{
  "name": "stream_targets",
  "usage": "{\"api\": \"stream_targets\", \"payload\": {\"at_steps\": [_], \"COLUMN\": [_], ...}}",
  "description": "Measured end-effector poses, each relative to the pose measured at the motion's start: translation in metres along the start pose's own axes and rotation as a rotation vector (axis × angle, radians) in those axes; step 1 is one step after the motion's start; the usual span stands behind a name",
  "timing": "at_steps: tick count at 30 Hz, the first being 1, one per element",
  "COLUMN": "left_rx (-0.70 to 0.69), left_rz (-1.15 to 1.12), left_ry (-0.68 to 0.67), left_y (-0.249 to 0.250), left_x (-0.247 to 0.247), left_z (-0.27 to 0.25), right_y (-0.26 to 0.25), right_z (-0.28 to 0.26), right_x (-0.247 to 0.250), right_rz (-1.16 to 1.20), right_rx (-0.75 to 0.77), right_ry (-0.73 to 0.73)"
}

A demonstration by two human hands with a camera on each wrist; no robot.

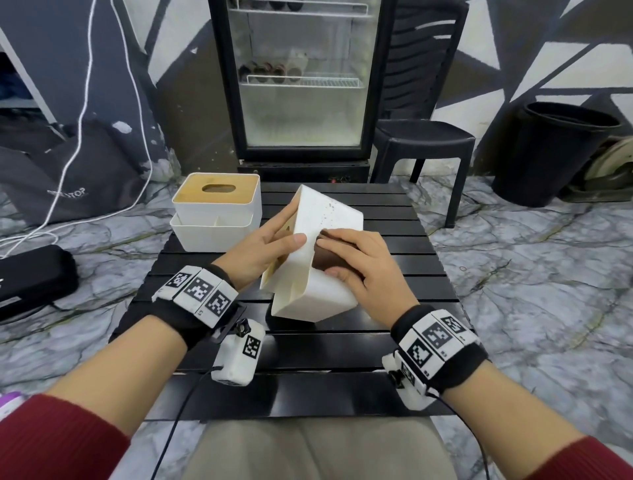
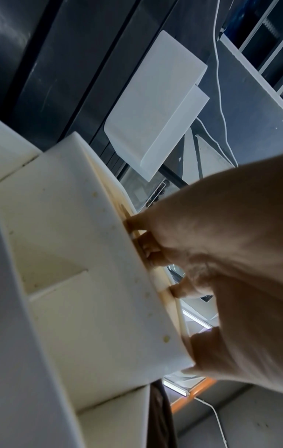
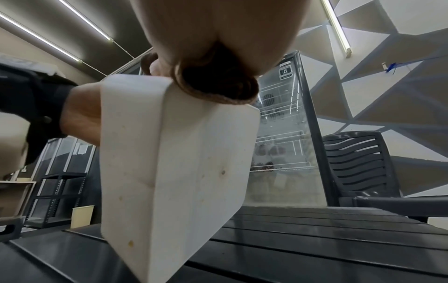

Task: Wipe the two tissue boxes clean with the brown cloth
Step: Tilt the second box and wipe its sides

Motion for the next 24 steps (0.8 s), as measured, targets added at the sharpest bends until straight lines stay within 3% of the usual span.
{"api": "stream_targets", "payload": {"at_steps": [15, 24], "left_rx": [0.007, -0.007], "left_rz": [-0.023, 0.016], "left_ry": [-0.118, -0.146], "left_y": [-0.001, 0.001], "left_x": [-0.015, -0.020], "left_z": [-0.003, -0.004], "right_y": [0.027, 0.048], "right_z": [0.035, 0.050], "right_x": [0.021, 0.018], "right_rz": [-0.031, -0.025], "right_rx": [-0.044, -0.203], "right_ry": [0.126, 0.005]}}
Point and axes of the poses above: each hand's wrist, its own z-axis towards the middle knuckle, its own x-axis out of the back of the hand, y = z × x, the point moved 10 cm from there along z, towards the middle knuckle, and after that the axes turned 11 degrees about -x, right-handed, at the moved point
